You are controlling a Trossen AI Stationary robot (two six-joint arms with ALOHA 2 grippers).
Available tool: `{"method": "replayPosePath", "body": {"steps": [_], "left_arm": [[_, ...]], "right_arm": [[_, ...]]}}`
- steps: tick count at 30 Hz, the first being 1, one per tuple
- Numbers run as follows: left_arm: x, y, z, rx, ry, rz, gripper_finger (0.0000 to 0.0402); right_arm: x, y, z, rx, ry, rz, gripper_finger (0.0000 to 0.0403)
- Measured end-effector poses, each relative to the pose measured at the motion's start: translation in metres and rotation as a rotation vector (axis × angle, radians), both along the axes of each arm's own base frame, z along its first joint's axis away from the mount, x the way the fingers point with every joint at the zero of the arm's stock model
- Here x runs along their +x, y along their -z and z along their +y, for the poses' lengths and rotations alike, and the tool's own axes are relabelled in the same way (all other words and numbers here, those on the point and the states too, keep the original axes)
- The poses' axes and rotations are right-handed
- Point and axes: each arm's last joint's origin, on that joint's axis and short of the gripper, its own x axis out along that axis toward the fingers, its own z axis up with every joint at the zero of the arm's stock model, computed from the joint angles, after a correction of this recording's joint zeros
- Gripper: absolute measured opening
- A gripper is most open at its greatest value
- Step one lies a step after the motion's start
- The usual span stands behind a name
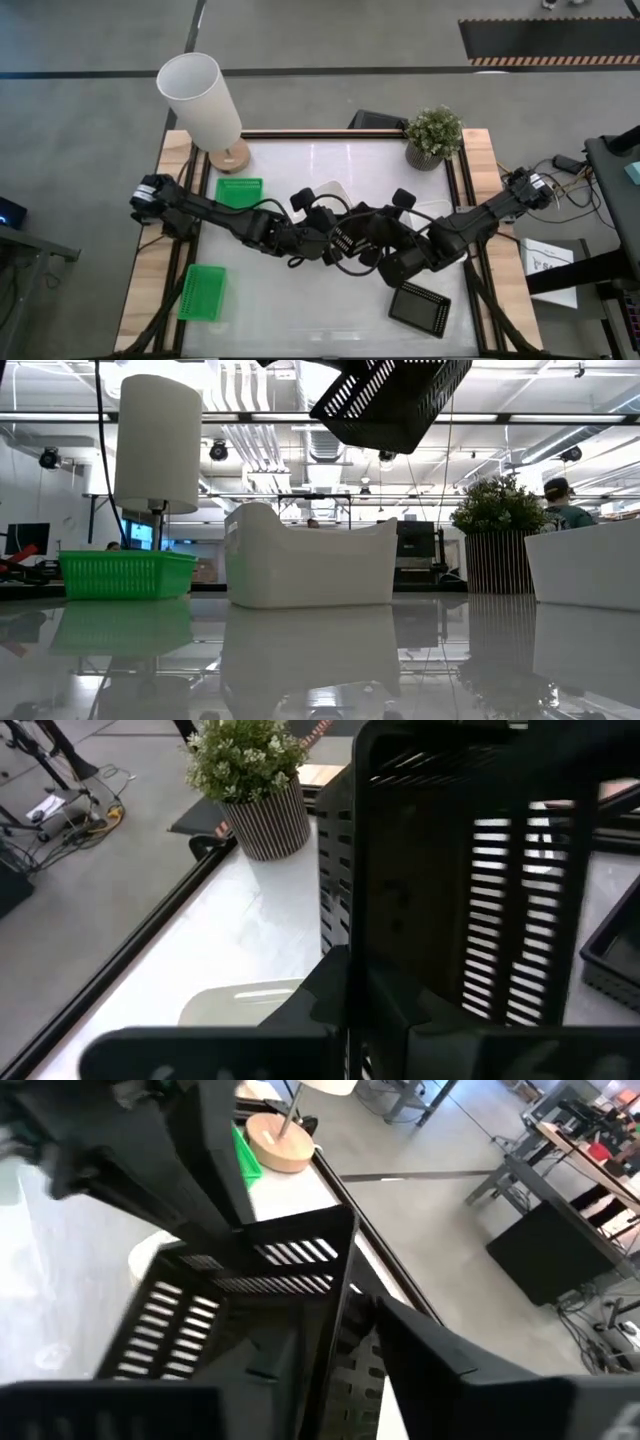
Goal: Stack baskets by color
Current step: Stack the left black bin on top of the black bin
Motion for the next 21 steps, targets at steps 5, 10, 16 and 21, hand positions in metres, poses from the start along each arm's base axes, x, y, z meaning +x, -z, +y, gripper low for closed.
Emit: {"method": "replayPosePath", "body": {"steps": [5, 10, 16, 21], "left_arm": [[0.0, -0.001, 0.0, 0.015, 0.012, 0.005, 0.0], [0.001, -0.001, -0.001, 0.042, 0.032, 0.011, 0.0006], [0.002, -0.002, -0.002, 0.093, 0.121, 0.051, 0.0082], [0.0, -0.007, -0.001, 0.163, 0.154, 0.068, 0.0162]], "right_arm": [[0.0, 0.001, -0.003, 0.004, 0.002, 0.019, 0.0033], [-0.002, 0.001, -0.004, 0.008, 0.0, 0.039, 0.0011], [-0.003, 0.0, -0.004, 0.073, -0.022, 0.046, 0.0009], [-0.011, -0.007, -0.008, 0.18, -0.028, 0.031, 0.0009]]}}
